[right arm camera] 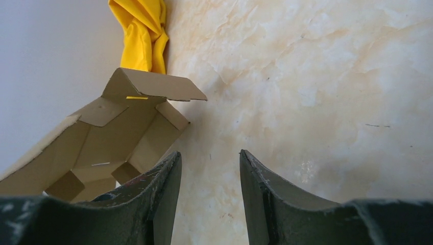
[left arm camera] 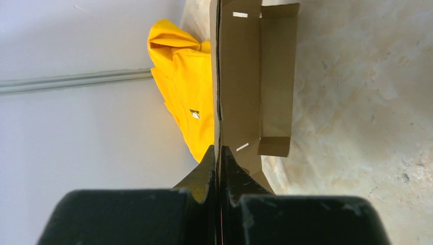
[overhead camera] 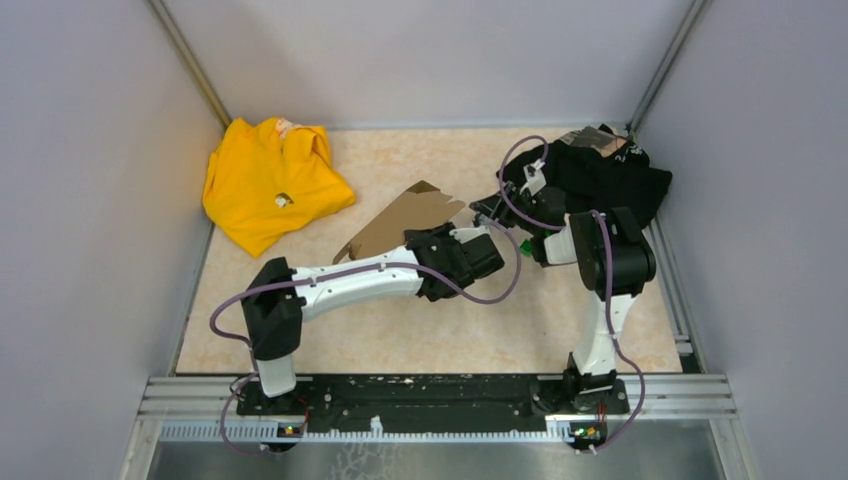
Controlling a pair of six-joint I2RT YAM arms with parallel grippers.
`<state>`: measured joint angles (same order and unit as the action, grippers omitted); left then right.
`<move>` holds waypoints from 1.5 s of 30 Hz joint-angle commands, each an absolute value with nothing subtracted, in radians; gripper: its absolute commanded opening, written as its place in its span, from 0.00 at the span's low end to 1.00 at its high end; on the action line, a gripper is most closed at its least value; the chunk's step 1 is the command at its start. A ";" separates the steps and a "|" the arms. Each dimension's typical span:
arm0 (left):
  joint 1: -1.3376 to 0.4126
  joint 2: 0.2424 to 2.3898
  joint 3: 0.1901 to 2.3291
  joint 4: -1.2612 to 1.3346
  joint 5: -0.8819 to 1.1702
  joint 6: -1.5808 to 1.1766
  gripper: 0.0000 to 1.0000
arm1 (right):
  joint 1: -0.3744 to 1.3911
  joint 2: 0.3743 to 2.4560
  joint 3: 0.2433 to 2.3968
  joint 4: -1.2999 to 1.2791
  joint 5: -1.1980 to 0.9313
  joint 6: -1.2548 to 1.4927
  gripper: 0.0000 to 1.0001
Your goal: Fold the paper box
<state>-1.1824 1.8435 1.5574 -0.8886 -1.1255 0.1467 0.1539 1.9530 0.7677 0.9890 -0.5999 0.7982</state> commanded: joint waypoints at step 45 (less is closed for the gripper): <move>-0.903 1.575 1.279 -0.569 -0.520 0.122 0.02 | 0.240 2.293 1.415 0.686 -0.723 0.762 0.45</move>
